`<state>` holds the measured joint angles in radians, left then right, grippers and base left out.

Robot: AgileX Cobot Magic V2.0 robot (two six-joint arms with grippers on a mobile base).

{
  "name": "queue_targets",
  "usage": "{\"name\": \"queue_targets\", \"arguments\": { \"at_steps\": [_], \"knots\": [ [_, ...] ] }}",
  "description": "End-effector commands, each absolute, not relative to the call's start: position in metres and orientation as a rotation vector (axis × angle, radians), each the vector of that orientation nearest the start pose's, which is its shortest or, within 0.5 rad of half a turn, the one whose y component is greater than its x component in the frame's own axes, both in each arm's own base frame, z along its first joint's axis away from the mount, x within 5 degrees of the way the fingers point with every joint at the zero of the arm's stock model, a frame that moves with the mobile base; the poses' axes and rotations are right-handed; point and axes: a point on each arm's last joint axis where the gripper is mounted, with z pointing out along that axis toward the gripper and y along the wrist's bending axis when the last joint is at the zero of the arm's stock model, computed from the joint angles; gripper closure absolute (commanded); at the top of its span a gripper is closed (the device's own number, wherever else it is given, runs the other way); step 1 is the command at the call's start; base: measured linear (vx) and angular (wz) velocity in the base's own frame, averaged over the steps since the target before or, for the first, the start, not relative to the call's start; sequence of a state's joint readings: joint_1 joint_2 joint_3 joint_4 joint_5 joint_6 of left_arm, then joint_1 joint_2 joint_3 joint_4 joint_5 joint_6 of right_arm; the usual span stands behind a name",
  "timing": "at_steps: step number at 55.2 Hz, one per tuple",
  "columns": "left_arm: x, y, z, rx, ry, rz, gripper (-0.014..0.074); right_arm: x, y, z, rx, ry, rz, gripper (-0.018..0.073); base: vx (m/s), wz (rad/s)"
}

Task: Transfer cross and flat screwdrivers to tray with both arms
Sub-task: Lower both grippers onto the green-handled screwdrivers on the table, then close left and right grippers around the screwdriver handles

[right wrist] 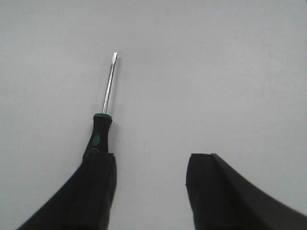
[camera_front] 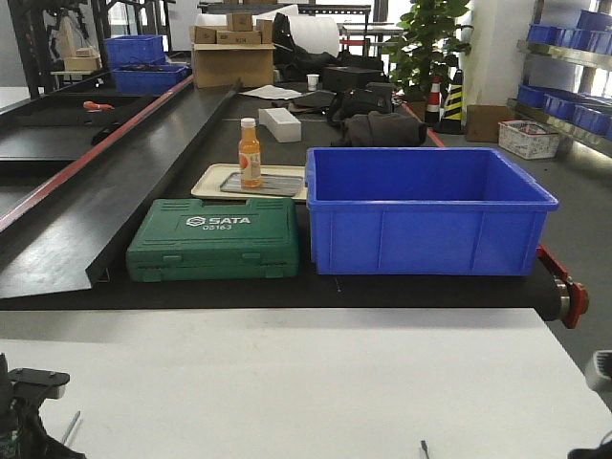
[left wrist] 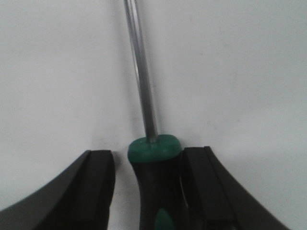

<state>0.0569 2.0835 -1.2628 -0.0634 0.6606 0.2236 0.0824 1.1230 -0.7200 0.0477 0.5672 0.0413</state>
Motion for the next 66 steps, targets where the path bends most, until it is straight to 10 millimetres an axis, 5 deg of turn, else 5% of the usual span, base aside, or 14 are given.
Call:
{"name": "queue_targets", "arguments": {
  "at_steps": [1,27,37,66],
  "knots": [
    [0.392,0.019,0.121,0.169,2.922,-0.026,0.0180,0.235,0.026,0.283,-0.049,2.405,0.126,0.0134,0.00,0.00],
    [0.390,0.014,0.121,0.096,2.945,-0.107,0.0604,0.305,0.086,0.232,-0.102,2.632,0.222,0.0134,0.00,0.00],
    [0.390,0.014,0.121,0.095,2.945,-0.108,0.0603,0.326,0.094,0.202,-0.053,2.731,0.214,0.0134,0.00,0.00],
    [0.392,0.015,0.121,0.091,2.926,-0.102,0.0602,0.341,0.098,0.144,0.034,2.835,0.190,0.0134,0.00,0.00]
  ]
}}
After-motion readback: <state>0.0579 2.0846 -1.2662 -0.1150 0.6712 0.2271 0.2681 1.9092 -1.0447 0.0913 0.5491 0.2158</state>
